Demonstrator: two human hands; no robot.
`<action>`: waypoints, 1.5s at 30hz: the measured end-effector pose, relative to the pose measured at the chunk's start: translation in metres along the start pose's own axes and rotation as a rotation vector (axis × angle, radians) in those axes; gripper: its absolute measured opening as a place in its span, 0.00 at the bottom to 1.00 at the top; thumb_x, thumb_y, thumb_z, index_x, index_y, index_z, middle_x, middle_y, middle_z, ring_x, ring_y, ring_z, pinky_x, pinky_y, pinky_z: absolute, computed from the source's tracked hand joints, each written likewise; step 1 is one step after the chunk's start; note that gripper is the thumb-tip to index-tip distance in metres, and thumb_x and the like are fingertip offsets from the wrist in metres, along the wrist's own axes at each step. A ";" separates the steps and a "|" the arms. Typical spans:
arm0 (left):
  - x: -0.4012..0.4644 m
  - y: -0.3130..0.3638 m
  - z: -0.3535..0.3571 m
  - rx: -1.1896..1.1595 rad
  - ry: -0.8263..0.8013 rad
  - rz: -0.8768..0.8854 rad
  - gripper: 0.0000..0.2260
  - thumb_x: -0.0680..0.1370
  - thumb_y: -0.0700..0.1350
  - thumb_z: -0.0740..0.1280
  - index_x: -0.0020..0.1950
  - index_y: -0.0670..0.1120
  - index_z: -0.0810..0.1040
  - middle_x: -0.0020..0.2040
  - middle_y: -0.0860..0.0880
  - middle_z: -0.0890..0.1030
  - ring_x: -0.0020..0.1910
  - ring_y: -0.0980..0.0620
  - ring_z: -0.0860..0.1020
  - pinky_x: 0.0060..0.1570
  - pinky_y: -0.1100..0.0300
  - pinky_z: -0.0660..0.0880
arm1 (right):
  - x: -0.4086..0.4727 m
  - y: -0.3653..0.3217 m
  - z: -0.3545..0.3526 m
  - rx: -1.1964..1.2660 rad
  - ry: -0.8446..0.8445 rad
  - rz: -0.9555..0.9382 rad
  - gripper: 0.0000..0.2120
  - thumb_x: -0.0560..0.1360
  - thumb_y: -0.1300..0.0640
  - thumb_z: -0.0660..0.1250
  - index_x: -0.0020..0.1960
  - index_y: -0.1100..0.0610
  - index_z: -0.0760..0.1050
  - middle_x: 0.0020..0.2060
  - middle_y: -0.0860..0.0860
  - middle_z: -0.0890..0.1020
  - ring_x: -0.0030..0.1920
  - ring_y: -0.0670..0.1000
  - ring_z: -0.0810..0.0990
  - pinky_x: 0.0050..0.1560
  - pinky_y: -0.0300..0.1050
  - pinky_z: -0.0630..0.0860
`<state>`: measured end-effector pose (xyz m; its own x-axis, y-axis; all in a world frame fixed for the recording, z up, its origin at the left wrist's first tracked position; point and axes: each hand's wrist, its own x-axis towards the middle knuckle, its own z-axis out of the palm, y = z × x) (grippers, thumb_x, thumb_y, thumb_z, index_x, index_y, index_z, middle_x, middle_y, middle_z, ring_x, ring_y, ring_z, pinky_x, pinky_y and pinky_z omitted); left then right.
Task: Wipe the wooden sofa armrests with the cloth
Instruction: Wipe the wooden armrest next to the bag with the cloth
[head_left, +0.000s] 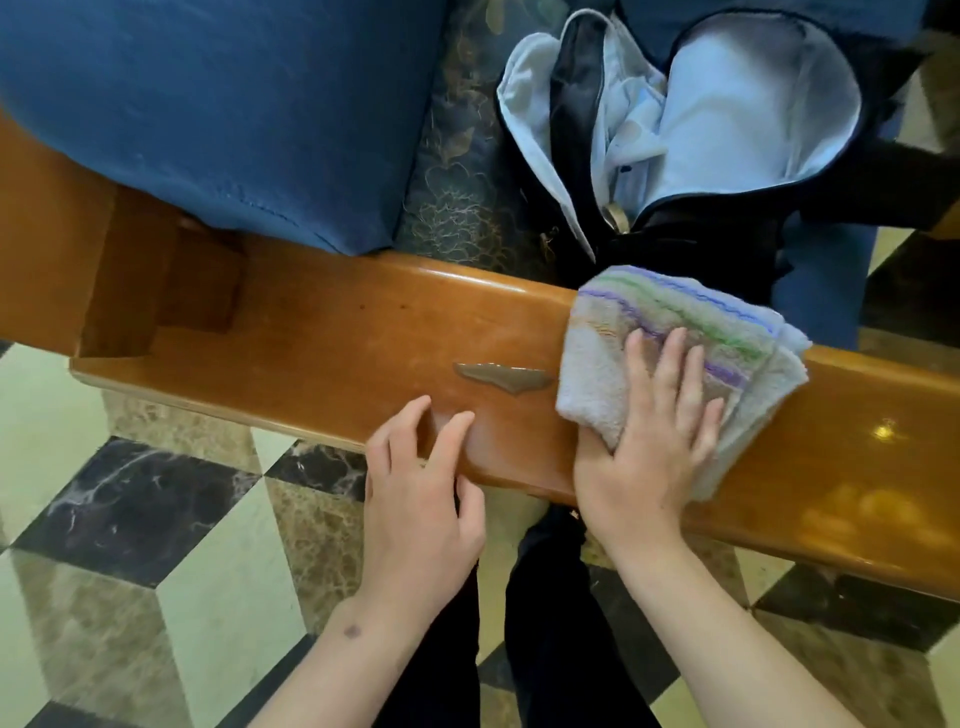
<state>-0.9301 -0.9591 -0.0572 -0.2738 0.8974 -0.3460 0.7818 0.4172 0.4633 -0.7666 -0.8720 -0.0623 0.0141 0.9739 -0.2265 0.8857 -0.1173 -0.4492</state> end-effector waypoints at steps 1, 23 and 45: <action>0.000 0.001 0.002 0.012 0.005 0.001 0.26 0.75 0.40 0.70 0.72 0.52 0.73 0.75 0.47 0.64 0.73 0.44 0.61 0.62 0.51 0.74 | -0.002 0.004 0.000 -0.020 -0.033 -0.079 0.38 0.77 0.37 0.53 0.84 0.48 0.55 0.85 0.51 0.51 0.84 0.53 0.44 0.81 0.59 0.37; 0.019 0.015 0.001 0.008 0.120 -0.118 0.18 0.73 0.38 0.68 0.60 0.52 0.75 0.66 0.50 0.68 0.68 0.46 0.63 0.68 0.40 0.68 | -0.030 0.061 -0.029 0.053 0.168 0.357 0.38 0.77 0.35 0.53 0.83 0.50 0.58 0.84 0.49 0.54 0.84 0.53 0.48 0.82 0.60 0.40; 0.037 -0.059 -0.077 -0.519 0.615 -0.238 0.20 0.73 0.34 0.61 0.59 0.54 0.77 0.60 0.48 0.79 0.60 0.49 0.78 0.64 0.43 0.75 | -0.034 -0.137 0.095 -0.188 -0.189 -0.461 0.45 0.73 0.42 0.69 0.84 0.52 0.54 0.85 0.57 0.50 0.84 0.60 0.44 0.80 0.66 0.39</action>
<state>-1.0293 -0.9393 -0.0343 -0.7730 0.6328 -0.0452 0.3487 0.4833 0.8030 -0.9322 -0.9079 -0.0755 -0.4647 0.8623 -0.2013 0.8483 0.3683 -0.3805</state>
